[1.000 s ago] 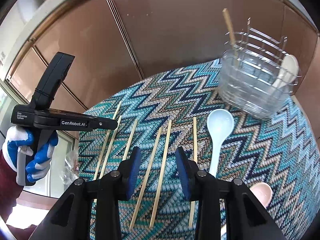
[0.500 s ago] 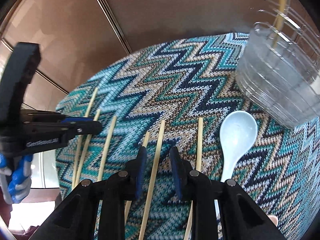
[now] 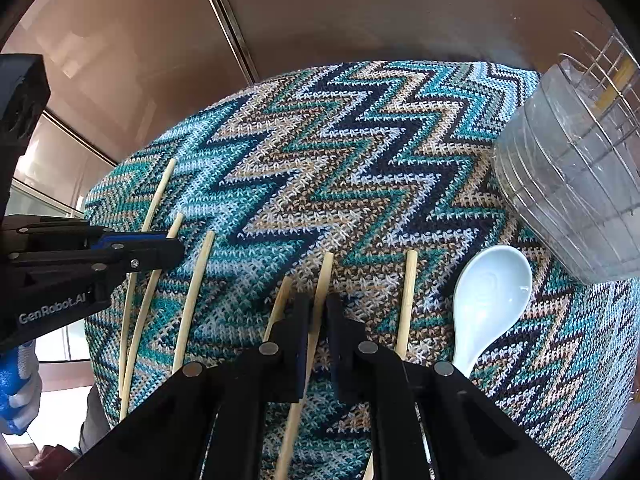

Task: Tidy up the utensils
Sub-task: 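Grasp a chopstick with the left tool while the right tool grasps another chopstick, then lift both chopsticks and drop them into the wire basket, opening both tools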

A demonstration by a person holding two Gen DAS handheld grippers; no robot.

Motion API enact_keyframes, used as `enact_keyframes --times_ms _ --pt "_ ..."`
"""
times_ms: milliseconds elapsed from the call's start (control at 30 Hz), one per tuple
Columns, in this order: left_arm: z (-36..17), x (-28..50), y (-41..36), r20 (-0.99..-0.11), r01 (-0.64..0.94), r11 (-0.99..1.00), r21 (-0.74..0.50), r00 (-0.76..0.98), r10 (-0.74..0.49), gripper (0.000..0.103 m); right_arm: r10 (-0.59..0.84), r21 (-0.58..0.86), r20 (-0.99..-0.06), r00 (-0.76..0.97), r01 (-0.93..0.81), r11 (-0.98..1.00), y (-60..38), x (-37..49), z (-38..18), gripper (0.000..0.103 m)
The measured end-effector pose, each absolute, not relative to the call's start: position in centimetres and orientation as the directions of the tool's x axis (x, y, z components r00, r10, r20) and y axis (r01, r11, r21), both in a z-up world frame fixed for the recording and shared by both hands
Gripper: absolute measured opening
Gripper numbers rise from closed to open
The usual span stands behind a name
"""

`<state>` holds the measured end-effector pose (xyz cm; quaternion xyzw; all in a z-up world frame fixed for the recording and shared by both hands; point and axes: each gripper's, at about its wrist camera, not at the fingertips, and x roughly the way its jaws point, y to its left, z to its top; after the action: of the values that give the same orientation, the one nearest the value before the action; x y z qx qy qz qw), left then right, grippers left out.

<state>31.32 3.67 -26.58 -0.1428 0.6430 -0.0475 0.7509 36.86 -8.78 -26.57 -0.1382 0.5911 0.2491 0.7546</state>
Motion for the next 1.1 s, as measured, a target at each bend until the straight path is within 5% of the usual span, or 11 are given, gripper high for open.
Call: enact_keyframes --times_ms 500,1100 --pt "-19.7 26.3 3.6 -0.882 -0.014 0.944 -0.331 0.359 -0.304 0.005 0.347 0.117 -0.873 0.342 -0.544 0.831 -12.2 28.2 -18.9 0.006" --pt "-4.2 23.4 -0.6 -0.545 0.217 0.868 -0.446 0.704 -0.456 0.005 0.424 0.132 -0.542 0.726 -0.424 0.896 -21.2 22.9 -4.7 0.006"
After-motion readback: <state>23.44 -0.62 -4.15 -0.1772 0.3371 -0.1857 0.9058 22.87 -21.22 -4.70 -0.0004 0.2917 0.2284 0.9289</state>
